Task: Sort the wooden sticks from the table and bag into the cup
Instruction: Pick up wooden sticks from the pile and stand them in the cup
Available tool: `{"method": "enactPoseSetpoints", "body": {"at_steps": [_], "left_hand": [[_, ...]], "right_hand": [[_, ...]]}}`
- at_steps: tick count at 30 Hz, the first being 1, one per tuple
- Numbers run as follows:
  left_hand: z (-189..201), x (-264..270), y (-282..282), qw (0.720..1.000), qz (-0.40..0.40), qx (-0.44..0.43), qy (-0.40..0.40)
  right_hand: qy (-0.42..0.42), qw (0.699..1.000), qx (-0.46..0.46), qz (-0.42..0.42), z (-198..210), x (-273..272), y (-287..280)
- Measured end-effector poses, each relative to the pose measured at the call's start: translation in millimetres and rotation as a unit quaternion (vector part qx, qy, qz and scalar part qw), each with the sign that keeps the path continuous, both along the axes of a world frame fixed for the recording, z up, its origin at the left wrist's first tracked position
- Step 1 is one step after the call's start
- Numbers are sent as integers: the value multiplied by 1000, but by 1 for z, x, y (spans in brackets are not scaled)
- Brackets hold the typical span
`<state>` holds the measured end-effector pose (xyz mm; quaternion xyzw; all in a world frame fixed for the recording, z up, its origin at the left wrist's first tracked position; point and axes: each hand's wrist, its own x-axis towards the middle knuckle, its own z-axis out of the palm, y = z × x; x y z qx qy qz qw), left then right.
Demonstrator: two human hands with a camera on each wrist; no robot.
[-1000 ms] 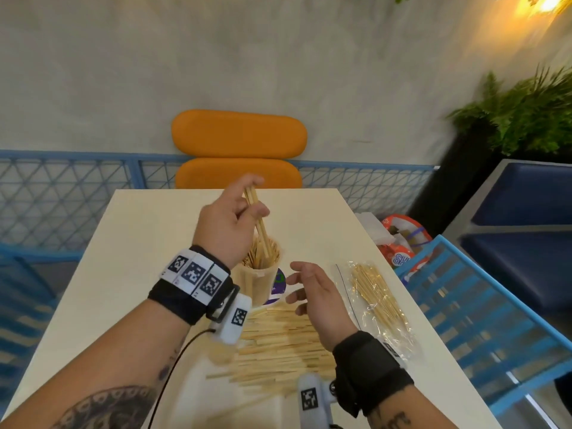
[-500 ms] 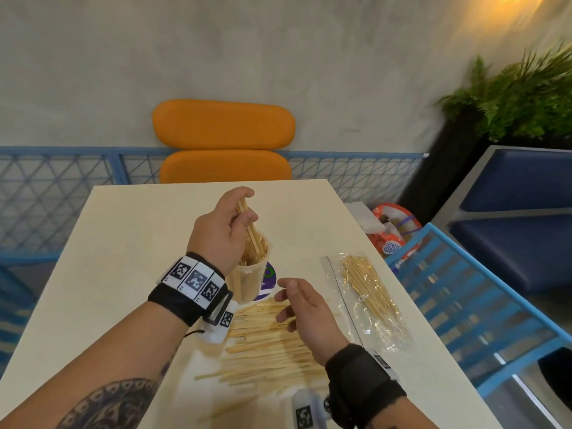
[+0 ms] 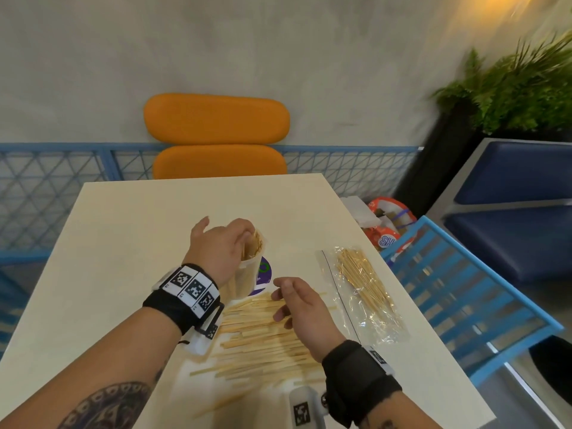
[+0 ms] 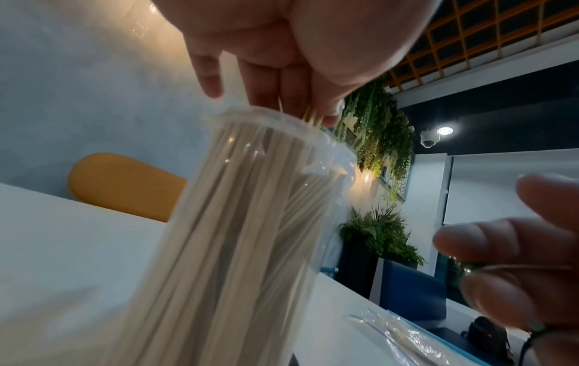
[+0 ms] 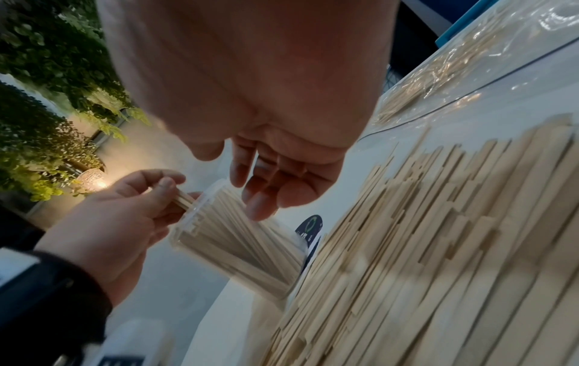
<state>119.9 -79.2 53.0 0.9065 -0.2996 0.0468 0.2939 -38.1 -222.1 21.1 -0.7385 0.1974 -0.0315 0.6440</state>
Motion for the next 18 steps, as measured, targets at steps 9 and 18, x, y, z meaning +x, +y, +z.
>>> {"method": "enactPoseSetpoints", "body": {"at_steps": [9, 18], "left_hand": [[-2, -10, 6, 991, 9, 129, 33], [3, -24, 21, 995, 4, -99, 1]], "right_hand": [[-5, 994, -21, -110, -4, -19, -28], [83, 971, -215, -68, -21, -71, -33]]}}
